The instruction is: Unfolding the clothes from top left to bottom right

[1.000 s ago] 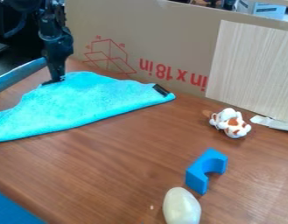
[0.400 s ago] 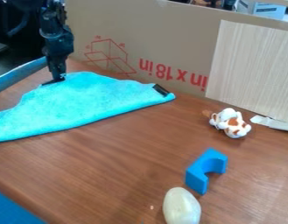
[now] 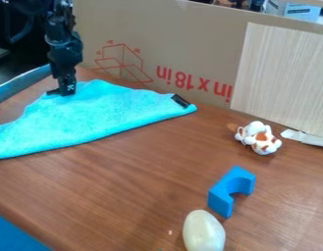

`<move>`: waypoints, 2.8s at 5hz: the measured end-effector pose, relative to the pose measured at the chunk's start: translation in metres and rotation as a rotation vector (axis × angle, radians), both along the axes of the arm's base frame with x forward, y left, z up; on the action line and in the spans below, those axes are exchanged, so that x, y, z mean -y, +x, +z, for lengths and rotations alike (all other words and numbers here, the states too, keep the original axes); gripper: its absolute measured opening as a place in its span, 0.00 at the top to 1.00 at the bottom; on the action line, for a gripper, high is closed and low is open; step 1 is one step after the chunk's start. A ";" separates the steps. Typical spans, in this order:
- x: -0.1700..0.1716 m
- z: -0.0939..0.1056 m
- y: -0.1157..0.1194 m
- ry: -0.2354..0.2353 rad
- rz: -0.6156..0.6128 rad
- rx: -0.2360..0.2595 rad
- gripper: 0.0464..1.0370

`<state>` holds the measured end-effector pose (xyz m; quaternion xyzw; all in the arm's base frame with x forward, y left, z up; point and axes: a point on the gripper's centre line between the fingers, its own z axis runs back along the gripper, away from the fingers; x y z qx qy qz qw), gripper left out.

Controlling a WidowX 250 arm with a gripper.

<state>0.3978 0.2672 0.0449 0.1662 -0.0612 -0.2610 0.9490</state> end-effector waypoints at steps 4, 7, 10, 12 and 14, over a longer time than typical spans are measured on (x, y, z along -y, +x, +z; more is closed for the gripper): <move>-0.001 -0.005 0.001 0.000 -0.005 0.002 0.86; 0.014 0.021 -0.010 -0.020 -0.071 0.129 0.99; 0.103 0.003 -0.048 0.170 -0.306 0.195 0.99; 0.133 0.003 -0.082 0.199 -0.417 0.221 0.99; 0.145 0.030 -0.118 0.123 -0.490 0.248 0.99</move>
